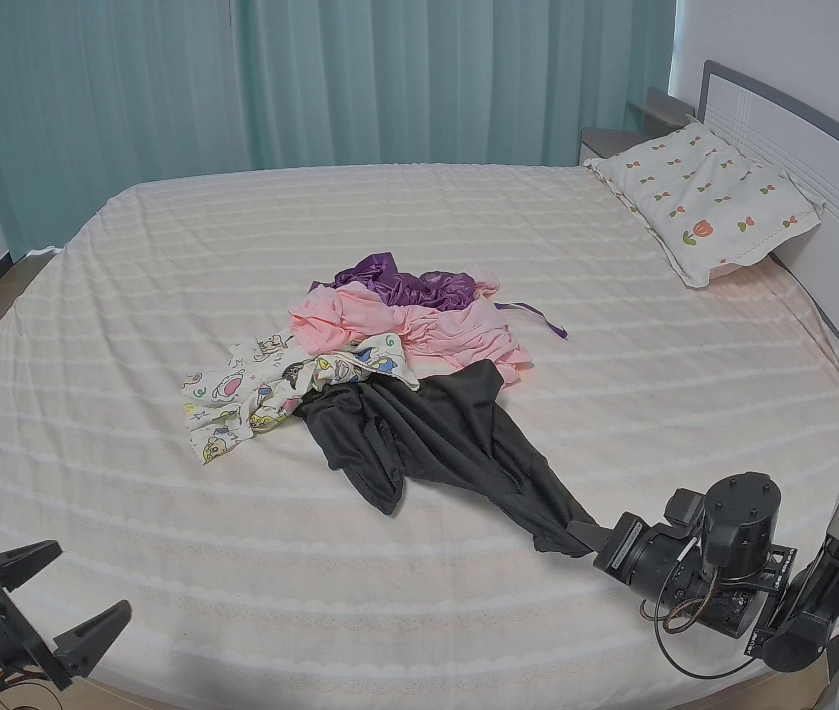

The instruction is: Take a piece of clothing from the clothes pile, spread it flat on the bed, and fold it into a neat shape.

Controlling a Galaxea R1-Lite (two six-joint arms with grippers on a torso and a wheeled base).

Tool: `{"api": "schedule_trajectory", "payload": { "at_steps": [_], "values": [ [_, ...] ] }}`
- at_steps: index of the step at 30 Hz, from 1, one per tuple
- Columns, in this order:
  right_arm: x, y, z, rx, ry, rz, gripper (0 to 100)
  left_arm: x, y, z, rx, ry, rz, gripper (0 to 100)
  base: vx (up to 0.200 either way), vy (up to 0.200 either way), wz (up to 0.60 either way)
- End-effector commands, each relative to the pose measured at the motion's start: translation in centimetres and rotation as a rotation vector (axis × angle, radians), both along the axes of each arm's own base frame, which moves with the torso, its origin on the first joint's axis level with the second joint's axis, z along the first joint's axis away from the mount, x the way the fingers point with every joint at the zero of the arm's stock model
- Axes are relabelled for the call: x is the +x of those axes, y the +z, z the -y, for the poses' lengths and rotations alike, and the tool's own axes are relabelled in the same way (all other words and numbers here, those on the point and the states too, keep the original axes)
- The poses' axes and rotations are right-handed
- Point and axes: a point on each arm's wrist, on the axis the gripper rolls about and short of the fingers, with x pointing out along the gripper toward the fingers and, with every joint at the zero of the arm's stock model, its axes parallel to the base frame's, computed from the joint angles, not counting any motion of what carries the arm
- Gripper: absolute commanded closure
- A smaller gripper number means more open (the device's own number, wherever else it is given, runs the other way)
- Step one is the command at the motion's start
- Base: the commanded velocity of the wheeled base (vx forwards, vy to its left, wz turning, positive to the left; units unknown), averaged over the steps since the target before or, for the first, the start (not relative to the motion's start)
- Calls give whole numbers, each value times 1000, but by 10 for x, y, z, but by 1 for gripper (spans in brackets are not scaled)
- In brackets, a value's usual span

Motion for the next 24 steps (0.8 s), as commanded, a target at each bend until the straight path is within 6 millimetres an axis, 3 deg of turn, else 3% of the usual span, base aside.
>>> {"api": "schedule_trajectory", "payload": {
  "at_steps": [1, 2, 6, 11, 14, 24],
  "values": [
    [0, -1, 0, -1, -1, -6, 100, 68, -17, 29, -40, -135, -348, 0, 0, 0, 0],
    [0, -2, 0, -2, 1, -7, 100, 92, -23, 37, -98, -105, -388, 0, 0, 0, 0],
    [1, -7, -1, -13, -1, -20, 100, 134, -43, 51, -164, 18, -428, 0, 0, 0, 0],
    [2, -7, -1, -13, -1, -20, 100, 161, -80, 70, -80, 95, -516, 0, 0, 0, 0],
    [2, -7, -2, -13, 1, -20, 100, 179, -92, 86, -60, 110, -535, 0, 0, 0, 0],
    [2, -7, -2, -13, 1, -20, 100, 228, -111, 148, -147, 166, -517, 0, 0, 0, 0]
  ]
}}
